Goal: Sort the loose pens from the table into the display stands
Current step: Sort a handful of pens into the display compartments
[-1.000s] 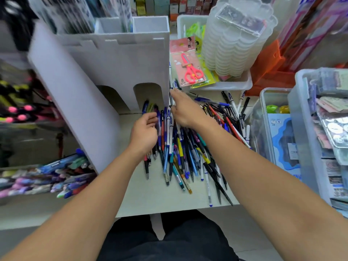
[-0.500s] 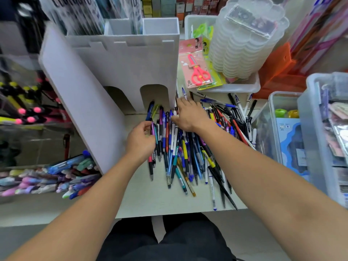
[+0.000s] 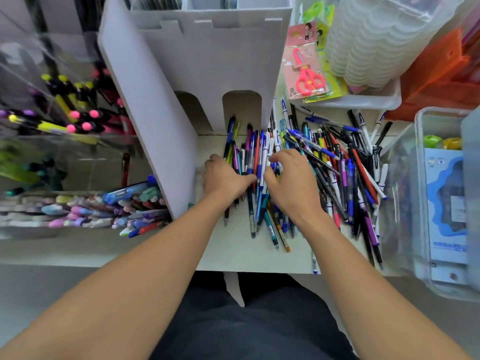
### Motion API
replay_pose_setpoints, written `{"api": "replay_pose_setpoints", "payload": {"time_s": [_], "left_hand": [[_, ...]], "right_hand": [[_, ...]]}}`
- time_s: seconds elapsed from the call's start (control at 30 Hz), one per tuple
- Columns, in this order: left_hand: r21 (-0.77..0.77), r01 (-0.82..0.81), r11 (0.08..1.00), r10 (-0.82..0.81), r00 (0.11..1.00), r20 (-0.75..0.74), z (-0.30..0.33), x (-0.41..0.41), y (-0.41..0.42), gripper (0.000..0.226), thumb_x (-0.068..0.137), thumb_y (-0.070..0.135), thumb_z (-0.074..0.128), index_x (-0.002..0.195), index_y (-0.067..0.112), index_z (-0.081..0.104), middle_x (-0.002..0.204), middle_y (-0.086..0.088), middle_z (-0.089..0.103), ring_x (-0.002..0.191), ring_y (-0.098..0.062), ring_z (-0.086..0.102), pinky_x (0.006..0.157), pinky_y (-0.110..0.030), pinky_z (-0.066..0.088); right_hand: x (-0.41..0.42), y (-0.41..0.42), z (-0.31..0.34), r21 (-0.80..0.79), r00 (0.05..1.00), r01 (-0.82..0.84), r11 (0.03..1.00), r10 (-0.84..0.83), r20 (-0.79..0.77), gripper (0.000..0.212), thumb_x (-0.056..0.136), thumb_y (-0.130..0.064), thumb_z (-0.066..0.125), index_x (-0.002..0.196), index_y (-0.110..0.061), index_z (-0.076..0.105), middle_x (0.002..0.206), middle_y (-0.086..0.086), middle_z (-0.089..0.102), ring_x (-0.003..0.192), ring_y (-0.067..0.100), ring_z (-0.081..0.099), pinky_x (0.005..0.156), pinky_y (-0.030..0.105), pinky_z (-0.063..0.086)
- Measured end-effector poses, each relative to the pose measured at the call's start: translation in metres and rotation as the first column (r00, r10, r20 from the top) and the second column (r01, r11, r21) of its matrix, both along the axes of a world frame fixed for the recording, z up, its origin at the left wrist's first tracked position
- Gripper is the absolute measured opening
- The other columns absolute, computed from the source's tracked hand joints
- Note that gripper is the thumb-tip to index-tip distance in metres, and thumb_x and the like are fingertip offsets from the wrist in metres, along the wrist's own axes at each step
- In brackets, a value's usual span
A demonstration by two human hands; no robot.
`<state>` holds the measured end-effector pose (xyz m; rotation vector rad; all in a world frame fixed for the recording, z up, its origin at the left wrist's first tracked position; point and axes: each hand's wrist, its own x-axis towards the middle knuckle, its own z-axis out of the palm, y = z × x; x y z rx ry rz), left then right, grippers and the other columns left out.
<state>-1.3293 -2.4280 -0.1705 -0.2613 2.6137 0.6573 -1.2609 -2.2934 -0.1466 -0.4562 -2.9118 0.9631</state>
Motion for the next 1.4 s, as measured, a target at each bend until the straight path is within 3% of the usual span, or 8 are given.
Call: {"api": "replay_pose_setpoints", "payload": {"time_s": [0.17, 0.27, 0.5, 0.7, 0.87, 1.07, 1.23, 1.4], "left_hand": [[-0.117, 0.098, 0.988, -0.088, 0.993, 0.084, -0.003, -0.017, 0.011, 0.100, 0.061, 0.043, 0.092, 0.136, 0.006, 0.038, 0.130, -0.014, 0.049, 0.117, -0.032, 0.056, 0.096, -0.040, 0.052], [-0.108, 0.086, 0.990, -0.075, 0.992, 0.100, -0.002, -0.029, 0.012, 0.075, 0.074, 0.022, 0.084, 0.134, 0.004, 0.043, 0.132, -0.015, 0.052, 0.119, -0.031, 0.057, 0.092, -0.034, 0.050], [-0.143, 0.289, 0.947, -0.270, 0.953, 0.138, 0.008, -0.037, -0.008, 0.028, 0.092, 0.016, 0.068, 0.116, 0.005, 0.063, 0.106, -0.010, 0.065, 0.080, -0.022, 0.057, 0.066, -0.029, 0.045], [-0.041, 0.226, 0.973, -0.221, 0.969, 0.107, 0.012, -0.015, -0.021, 0.029, 0.093, 0.016, 0.064, 0.117, 0.004, 0.056, 0.114, -0.015, 0.063, 0.090, -0.031, 0.059, 0.068, -0.031, 0.041], [0.024, 0.121, 0.992, -0.120, 0.993, -0.010, 0.002, 0.015, -0.024, 0.041, 0.090, 0.014, 0.065, 0.126, -0.001, 0.050, 0.124, -0.023, 0.056, 0.108, -0.041, 0.057, 0.080, -0.038, 0.043], [0.151, -0.123, 0.981, 0.114, 0.991, 0.065, 0.000, 0.032, 0.005, 0.060, 0.089, 0.014, 0.072, 0.138, 0.002, 0.039, 0.137, -0.020, 0.044, 0.115, -0.041, 0.056, 0.096, -0.044, 0.051], [0.134, -0.157, 0.978, 0.144, 0.985, 0.098, 0.003, 0.030, 0.024, 0.070, 0.087, 0.011, 0.076, 0.142, 0.003, 0.034, 0.142, -0.018, 0.041, 0.119, -0.040, 0.055, 0.095, -0.041, 0.048], [0.094, -0.154, 0.984, 0.140, 0.981, 0.135, 0.002, 0.014, 0.026, 0.079, 0.080, 0.004, 0.080, 0.142, 0.004, 0.033, 0.137, -0.019, 0.049, 0.118, -0.039, 0.057, 0.096, -0.045, 0.053]], "right_hand": [[0.017, -0.006, -0.004, -0.042, 0.999, 0.035, 0.998, -0.036, -0.010, 0.025, 0.094, -0.020, 0.061, 0.115, -0.009, 0.069, 0.116, 0.002, 0.064, 0.111, 0.017, 0.057, 0.093, 0.026, 0.041], [0.019, -0.010, -0.006, -0.056, 1.000, 0.012, 0.998, -0.010, 0.028, 0.027, 0.094, -0.020, 0.060, 0.118, -0.010, 0.068, 0.119, 0.002, 0.064, 0.114, 0.016, 0.056, 0.093, 0.025, 0.040], [0.025, -0.016, -0.008, -0.048, 0.998, 0.053, 0.997, -0.054, -0.020, 0.021, 0.095, -0.018, 0.060, 0.112, -0.009, 0.069, 0.112, 0.002, 0.064, 0.110, 0.019, 0.056, 0.094, 0.029, 0.044], [0.055, 0.006, 0.002, 0.003, 0.968, 0.227, 0.974, -0.225, -0.111, 0.037, 0.095, -0.026, 0.063, 0.128, -0.009, 0.061, 0.136, 0.006, 0.053, 0.132, 0.022, 0.043, 0.110, 0.029, 0.035], [0.068, 0.081, -0.001, 0.083, 0.804, 0.539, 0.839, -0.541, 0.248, 0.099, 0.092, -0.070, 0.047, 0.161, -0.010, 0.007, 0.169, 0.011, 0.004, 0.155, 0.029, 0.002, 0.124, 0.044, 0.009], [0.054, 0.059, -0.034, 0.243, 0.798, 0.444, 0.863, -0.504, 0.331, 0.125, 0.078, -0.092, 0.034, 0.160, -0.007, -0.007, 0.168, 0.018, -0.004, 0.155, 0.034, -0.009, 0.125, 0.052, -0.002], [0.033, 0.036, -0.036, 0.212, 0.818, 0.447, 0.869, -0.493, 0.295, 0.121, 0.080, -0.083, 0.048, 0.160, -0.007, -0.004, 0.166, 0.017, 0.009, 0.153, 0.035, 0.007, 0.124, 0.053, 0.009], [0.030, 0.040, -0.027, 0.136, 0.859, 0.403, 0.905, -0.425, 0.287, 0.121, 0.081, -0.075, 0.057, 0.160, -0.011, -0.007, 0.168, 0.016, 0.000, 0.155, 0.032, -0.002, 0.126, 0.050, 0.004]]}}
